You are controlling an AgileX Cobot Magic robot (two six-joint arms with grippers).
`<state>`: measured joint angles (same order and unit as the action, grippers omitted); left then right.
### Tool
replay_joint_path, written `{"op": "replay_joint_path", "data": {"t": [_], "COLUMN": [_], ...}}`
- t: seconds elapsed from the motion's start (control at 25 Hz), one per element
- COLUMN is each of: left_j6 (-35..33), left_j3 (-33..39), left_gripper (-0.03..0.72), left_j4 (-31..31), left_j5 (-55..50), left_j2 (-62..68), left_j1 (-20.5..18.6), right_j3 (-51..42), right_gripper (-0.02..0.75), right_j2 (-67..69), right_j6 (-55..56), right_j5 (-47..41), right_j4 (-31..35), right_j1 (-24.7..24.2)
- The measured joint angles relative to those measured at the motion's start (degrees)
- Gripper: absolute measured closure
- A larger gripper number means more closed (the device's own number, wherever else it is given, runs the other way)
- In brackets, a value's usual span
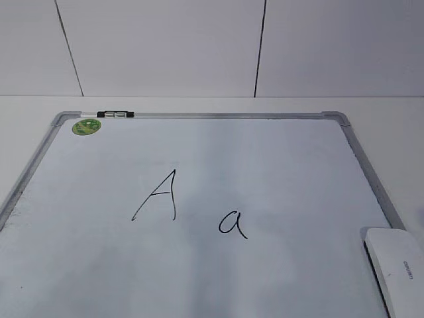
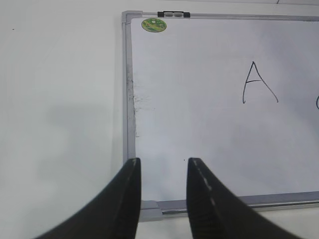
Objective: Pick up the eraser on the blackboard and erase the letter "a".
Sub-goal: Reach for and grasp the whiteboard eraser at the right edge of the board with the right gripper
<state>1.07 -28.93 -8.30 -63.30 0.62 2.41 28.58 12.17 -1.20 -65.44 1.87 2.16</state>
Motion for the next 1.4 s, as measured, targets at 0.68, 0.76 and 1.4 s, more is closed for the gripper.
{"op": "replay_joint_path", "data": {"t": [0.68, 0.76, 1.4], "left_j6": [0.0, 0.0, 0.0], "left_j3": [0.0, 0.0, 0.0], "left_gripper": [0.451, 0.449, 0.449], "left_j4": [-0.22, -0.22, -0.22], "left_j5": [0.0, 0.0, 0.0], "left_j2": [0.0, 0.0, 0.0], "left_j1": [0.0, 0.0, 0.29], "right_j3": [1.14, 1.17, 2.88], "right_gripper": [0.164, 0.164, 0.164], "right_j2": [18.12, 19.75, 45.33], "right_j6": [-1.46, -1.46, -1.34], "right_j5": [4.63, 6.56, 8.68], "right_j4": [1.88, 2.26, 7.21], "right_j1": [0.0, 0.0, 0.0]}}
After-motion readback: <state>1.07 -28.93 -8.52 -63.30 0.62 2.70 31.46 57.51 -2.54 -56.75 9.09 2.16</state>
